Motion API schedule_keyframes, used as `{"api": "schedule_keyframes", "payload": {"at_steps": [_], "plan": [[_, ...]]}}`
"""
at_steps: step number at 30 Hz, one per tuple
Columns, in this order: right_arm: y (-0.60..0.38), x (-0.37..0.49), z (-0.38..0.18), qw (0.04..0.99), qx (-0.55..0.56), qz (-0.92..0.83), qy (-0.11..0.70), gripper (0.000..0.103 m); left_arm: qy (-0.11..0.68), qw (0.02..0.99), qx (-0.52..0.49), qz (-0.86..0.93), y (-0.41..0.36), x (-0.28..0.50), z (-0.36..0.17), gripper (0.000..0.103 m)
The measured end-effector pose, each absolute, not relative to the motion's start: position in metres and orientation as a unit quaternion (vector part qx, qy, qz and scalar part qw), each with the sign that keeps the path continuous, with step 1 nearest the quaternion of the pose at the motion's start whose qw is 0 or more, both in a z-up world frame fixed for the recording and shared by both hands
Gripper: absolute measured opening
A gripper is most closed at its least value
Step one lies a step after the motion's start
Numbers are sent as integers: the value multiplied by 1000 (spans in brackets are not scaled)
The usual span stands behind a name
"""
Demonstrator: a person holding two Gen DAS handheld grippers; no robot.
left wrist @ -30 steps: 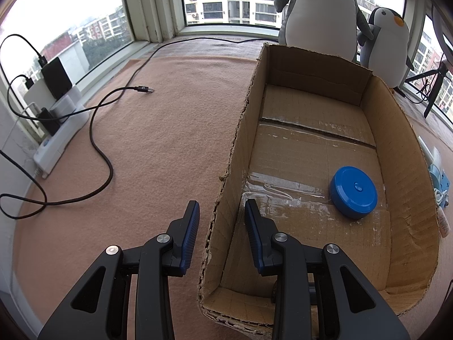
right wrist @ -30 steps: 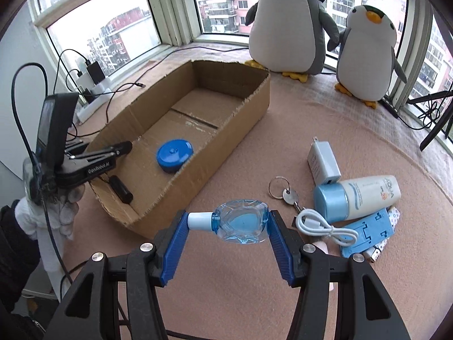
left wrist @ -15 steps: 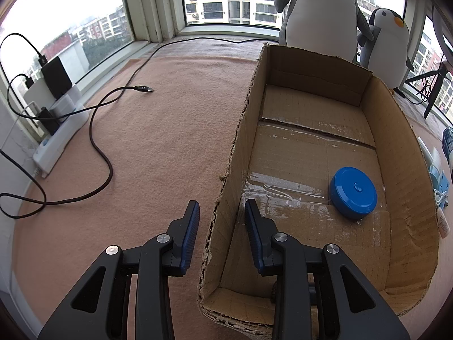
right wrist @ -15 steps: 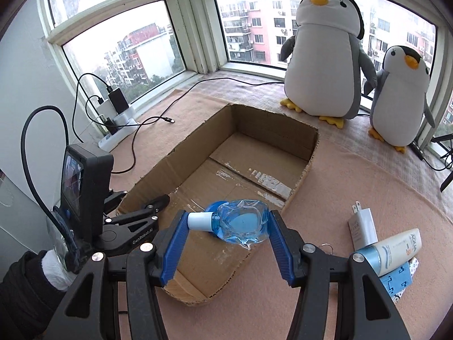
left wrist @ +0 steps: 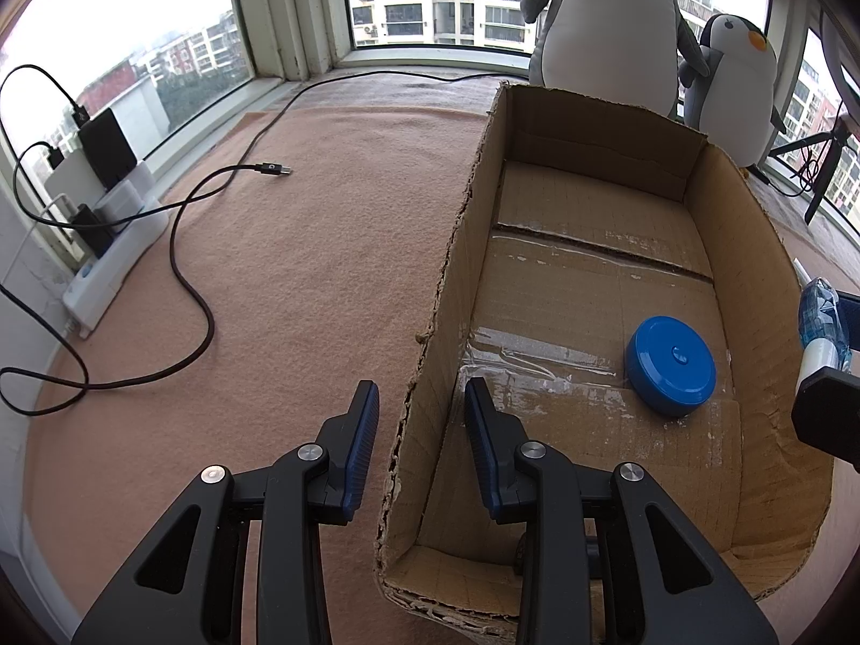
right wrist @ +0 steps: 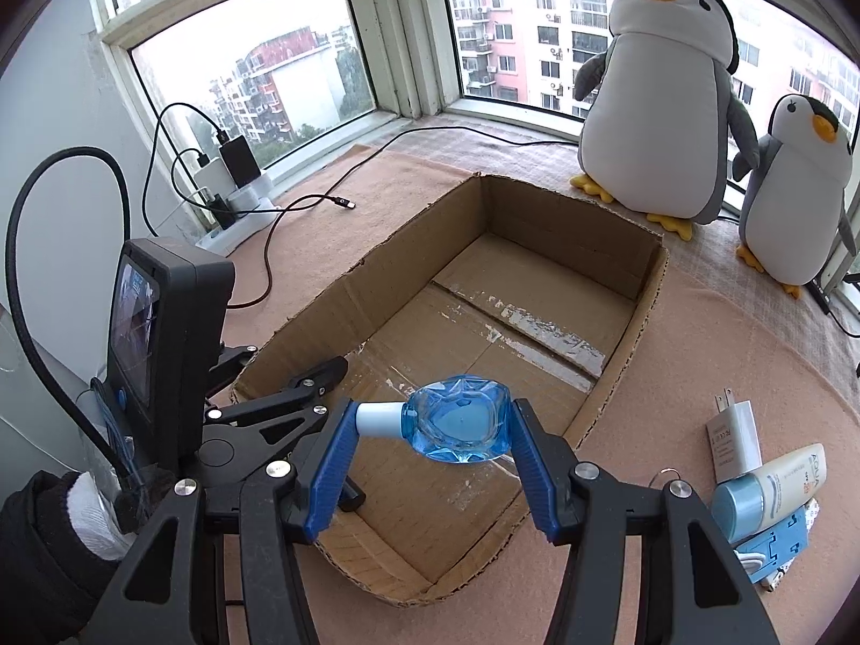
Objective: Organize rigid objects
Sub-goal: 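Carry the sanitizer bottle over the box and lower it inside, then move the right gripper back to the items and grasp the pink lotion bottle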
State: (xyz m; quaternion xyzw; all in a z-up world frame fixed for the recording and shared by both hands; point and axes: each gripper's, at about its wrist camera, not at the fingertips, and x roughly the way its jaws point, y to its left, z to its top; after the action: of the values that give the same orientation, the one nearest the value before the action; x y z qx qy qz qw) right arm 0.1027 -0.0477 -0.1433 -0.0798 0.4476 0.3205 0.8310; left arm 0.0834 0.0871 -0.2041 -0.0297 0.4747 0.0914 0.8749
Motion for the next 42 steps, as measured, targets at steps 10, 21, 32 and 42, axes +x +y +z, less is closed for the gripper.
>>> {"api": "schedule_keyframes", "payload": {"at_steps": [10, 21, 32, 42], "plan": [[-44, 99, -140, 835, -86, 319, 440, 69, 475, 875, -30, 91, 87, 83, -204, 31], [-50, 100, -136, 845, -85, 301, 433, 75, 475, 875, -29, 91, 87, 83, -204, 31], [-79, 95, -132, 854, -72, 280, 433, 75, 475, 875, -28, 91, 89, 84, -204, 31], [-156, 88, -142, 859, -44, 244, 447, 75, 475, 875, -26, 91, 89, 84, -204, 31]]}}
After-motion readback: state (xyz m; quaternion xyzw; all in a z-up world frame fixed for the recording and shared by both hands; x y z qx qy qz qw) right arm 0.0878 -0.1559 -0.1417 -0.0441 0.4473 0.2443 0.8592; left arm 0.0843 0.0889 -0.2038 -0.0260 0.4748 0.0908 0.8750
